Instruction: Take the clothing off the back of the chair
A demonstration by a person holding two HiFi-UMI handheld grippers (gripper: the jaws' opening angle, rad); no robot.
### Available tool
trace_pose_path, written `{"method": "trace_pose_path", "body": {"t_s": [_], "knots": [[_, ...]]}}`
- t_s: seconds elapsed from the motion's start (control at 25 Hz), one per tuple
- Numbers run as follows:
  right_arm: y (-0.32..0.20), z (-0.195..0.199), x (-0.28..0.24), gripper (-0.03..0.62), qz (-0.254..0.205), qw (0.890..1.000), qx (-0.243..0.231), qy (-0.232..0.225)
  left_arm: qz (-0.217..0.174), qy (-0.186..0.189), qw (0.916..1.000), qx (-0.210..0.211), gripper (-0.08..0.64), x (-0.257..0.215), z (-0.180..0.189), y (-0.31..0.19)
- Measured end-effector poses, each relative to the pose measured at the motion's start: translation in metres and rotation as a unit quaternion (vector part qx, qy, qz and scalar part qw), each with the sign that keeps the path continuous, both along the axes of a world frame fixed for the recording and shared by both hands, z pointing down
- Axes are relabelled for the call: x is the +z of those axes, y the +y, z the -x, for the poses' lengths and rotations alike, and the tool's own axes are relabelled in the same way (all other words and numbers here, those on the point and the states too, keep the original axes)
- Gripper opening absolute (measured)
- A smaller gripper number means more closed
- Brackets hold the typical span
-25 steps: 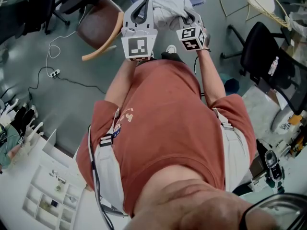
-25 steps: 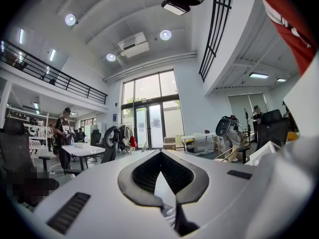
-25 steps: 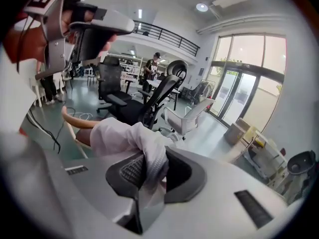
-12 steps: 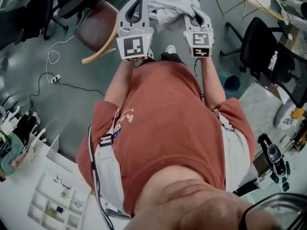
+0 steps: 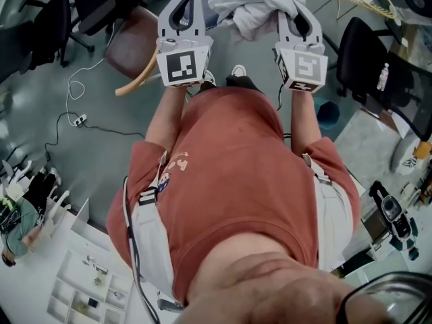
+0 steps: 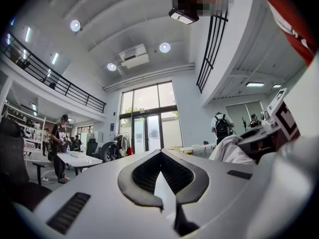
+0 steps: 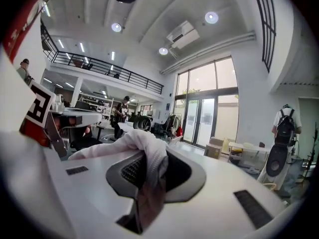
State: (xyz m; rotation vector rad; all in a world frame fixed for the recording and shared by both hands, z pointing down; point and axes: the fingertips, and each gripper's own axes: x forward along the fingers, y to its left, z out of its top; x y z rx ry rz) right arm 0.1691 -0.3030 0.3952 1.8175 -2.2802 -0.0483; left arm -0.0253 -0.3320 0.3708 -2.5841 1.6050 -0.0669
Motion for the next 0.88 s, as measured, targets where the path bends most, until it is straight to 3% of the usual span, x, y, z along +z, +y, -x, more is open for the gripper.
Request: {"method": "trace_pose_path", "body": {"t_s": [0.12,0.32,0.88], "knots": [[0.002,-0.009,-0.036,0.077,-0.033,0.999,0.005,-0.005,-0.010,-0.001,0.9999,-0.008,0.014,-0.022,0.004,-0.005],[0.002,-0.025,-0.094,0.077,-0.091,0.996,0.018,-0.013,-0.050,0.044,0.9974,-0.027,0.014,-0.081,0.010,-0.014],[0.020,-0.035,-0.235,0.078,-0.227,0.972,0.041,-0.049,-0.126,0.030,0.9914,-0.019,0.014,-0.201,0.016,-0.001]]}}
